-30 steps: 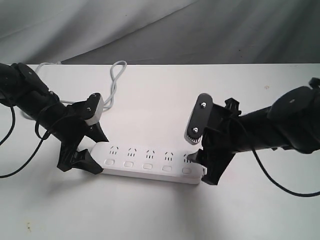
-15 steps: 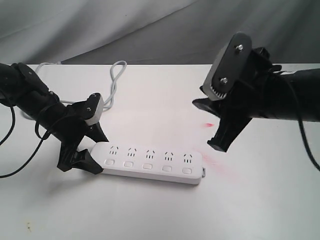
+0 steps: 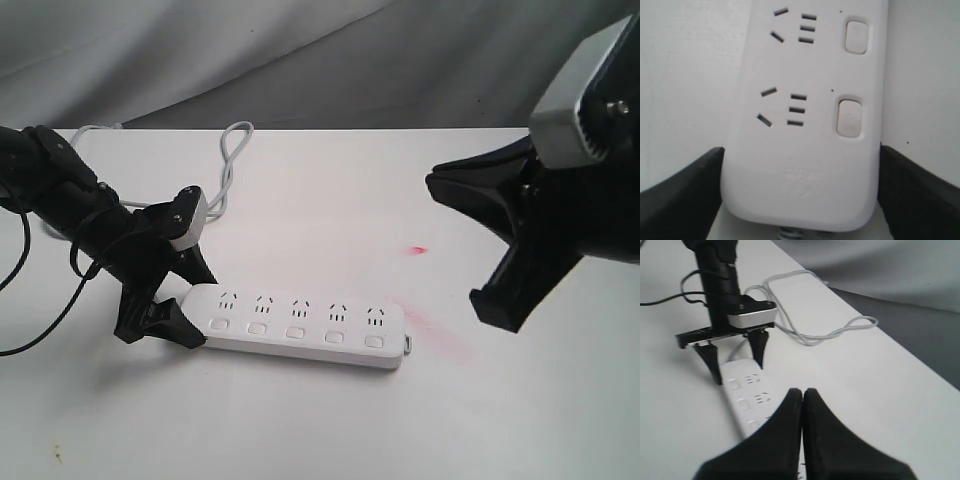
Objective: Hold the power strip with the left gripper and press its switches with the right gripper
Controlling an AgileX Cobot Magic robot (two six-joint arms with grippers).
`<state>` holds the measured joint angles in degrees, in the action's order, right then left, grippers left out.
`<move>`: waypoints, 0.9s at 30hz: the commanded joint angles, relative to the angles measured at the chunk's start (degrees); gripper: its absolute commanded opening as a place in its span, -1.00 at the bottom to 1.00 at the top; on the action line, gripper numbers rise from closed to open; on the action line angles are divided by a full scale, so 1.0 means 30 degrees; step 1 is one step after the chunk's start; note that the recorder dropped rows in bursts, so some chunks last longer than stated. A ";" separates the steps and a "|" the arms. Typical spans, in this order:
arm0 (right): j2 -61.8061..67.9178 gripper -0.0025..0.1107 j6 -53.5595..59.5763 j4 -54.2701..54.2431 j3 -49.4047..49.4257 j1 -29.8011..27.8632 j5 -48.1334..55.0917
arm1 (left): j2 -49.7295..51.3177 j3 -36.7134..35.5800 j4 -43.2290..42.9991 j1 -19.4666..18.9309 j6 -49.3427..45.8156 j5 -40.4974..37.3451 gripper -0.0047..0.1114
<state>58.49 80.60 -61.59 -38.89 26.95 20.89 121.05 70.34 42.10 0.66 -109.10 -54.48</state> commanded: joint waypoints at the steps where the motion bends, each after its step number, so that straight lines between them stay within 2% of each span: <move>1: -0.0448 -0.96 -0.1035 0.0001 0.0245 -0.0044 0.1321 | 0.0118 -0.0024 -0.0238 0.0069 0.0021 -0.0288 0.18; 6: -0.0448 -0.96 -0.1035 0.0001 0.0245 -0.0044 0.1231 | 0.0118 -0.0024 -0.0238 0.0069 0.0021 -0.0244 0.18; 10: -0.2837 -0.96 -0.1035 0.0339 0.0818 -0.0802 0.0552 | 0.0118 -0.0024 -0.0238 0.0069 0.0021 -0.0279 0.18; 15: -0.8612 -0.96 -0.1035 0.0408 0.2845 -0.4963 0.1316 | 0.0118 -0.0024 -0.0238 0.0069 0.0021 -0.0279 0.18; 22: -1.3887 -0.96 -0.1035 0.0201 0.4953 -0.9217 0.1375 | 0.0118 -0.0024 -0.0238 0.0069 0.0021 -0.0279 0.18; 24: -1.5020 -0.96 -0.1075 0.0201 0.5624 -1.0038 0.1493 | 0.0118 -0.0024 -0.0238 0.0069 0.0021 -0.0279 0.18; 27: -1.5688 -0.96 -0.2172 0.0163 0.6340 -1.0289 0.1384 | 0.0118 -0.0024 -0.0238 0.0069 0.0021 -0.0279 0.18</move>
<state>13.25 76.72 -60.88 -21.96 -2.89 24.81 121.05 70.34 42.10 0.66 -109.13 -54.48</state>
